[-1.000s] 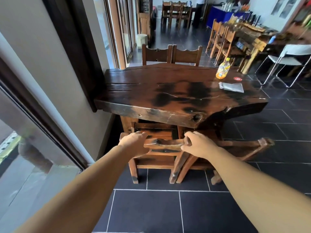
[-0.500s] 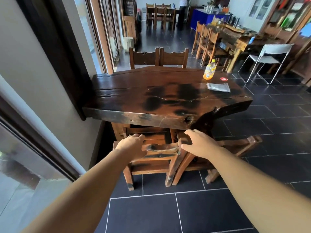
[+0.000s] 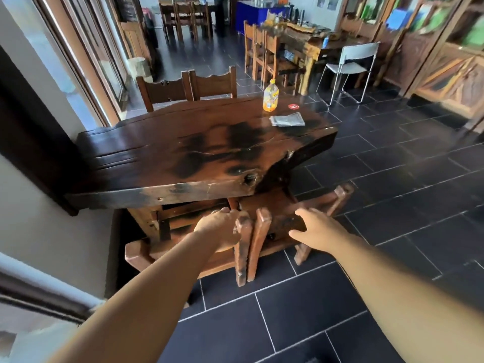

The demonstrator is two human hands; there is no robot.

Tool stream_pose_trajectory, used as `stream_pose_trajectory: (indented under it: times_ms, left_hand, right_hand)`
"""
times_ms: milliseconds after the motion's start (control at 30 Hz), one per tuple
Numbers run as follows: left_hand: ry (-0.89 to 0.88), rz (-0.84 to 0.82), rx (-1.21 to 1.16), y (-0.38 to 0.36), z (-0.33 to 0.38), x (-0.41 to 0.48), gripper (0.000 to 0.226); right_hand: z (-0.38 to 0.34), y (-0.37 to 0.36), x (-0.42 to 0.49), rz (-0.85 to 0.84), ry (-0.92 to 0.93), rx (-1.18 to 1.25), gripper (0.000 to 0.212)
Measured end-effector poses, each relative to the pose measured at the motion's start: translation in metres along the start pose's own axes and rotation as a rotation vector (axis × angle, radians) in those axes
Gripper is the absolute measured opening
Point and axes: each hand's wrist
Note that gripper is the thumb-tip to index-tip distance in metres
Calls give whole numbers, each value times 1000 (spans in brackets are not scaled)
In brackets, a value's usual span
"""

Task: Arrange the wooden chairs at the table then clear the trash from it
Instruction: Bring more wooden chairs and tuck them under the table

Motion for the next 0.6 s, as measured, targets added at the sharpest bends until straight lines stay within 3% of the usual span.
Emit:
stream_pose_trajectory:
  times_ms: [333,600]
  left_hand:
    - [-83,-45,31,-3,194,51,56]
    - [-183,-78,84,4,323,99,47]
  right_hand:
    - [176,46,-30,18,-55,29,49]
    - [292,83,-47,54,-159,70,63]
Point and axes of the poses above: each hand's wrist, its own x-axis towards the middle knuckle, its own y-axis out of the back of the hand, z = x × y, and after that the axes turned 15 degrees about y, right-handed
